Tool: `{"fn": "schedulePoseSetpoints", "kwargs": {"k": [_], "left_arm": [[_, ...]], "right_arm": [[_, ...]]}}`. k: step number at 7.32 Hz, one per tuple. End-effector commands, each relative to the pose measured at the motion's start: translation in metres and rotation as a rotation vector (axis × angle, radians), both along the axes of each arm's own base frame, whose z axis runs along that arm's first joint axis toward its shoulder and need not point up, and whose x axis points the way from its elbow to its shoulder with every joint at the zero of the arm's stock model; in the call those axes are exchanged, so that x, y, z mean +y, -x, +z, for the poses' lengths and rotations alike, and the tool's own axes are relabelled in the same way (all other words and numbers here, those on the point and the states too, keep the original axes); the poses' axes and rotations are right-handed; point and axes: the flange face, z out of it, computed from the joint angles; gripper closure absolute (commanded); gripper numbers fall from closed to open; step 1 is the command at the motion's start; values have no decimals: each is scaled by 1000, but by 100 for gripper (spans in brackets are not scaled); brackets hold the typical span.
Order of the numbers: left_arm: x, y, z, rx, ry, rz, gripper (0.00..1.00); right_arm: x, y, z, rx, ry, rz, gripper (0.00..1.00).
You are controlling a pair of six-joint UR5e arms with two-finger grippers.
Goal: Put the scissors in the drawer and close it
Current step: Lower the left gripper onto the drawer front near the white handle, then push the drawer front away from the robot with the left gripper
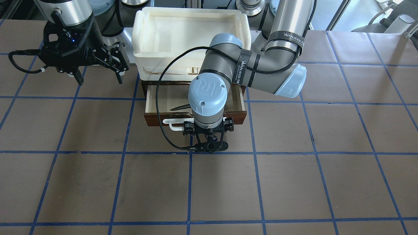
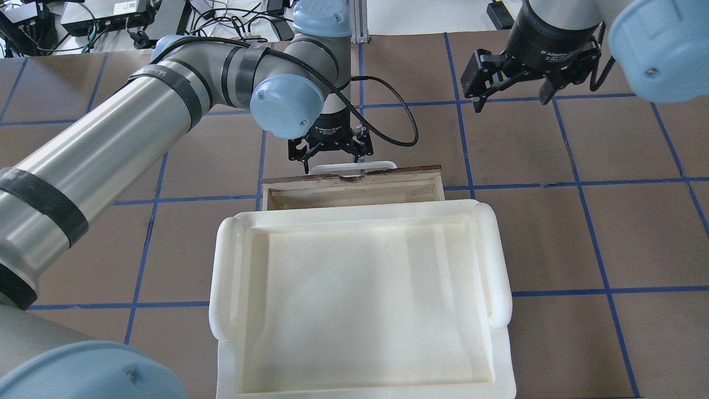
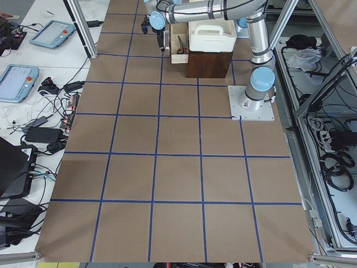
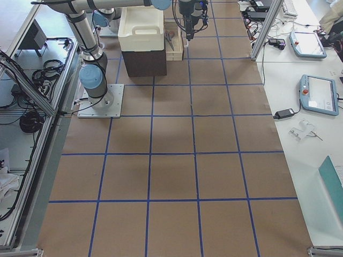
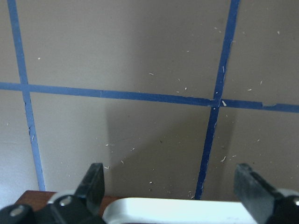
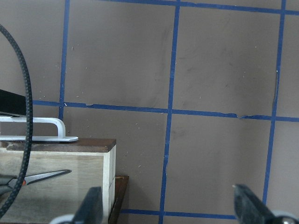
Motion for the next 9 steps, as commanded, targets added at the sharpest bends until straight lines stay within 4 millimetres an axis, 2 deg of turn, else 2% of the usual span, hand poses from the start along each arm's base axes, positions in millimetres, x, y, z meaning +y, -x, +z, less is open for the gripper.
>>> {"fn": "schedulePoseSetpoints", "kwargs": {"k": [1, 4, 6, 9], "left_arm": [[10, -2, 0, -10, -58, 10, 0], [19, -4, -4, -31, -109, 39, 0], [21, -3, -18, -47, -146, 55, 0], [33, -2, -17, -76, -199, 79, 0]], "right_arm": [[0, 0, 0, 0, -2, 1, 0], [0, 0, 0, -1, -2, 1, 0], [0, 0, 0, -1, -2, 1, 0], [0, 0, 0, -1, -2, 1, 0]]}}
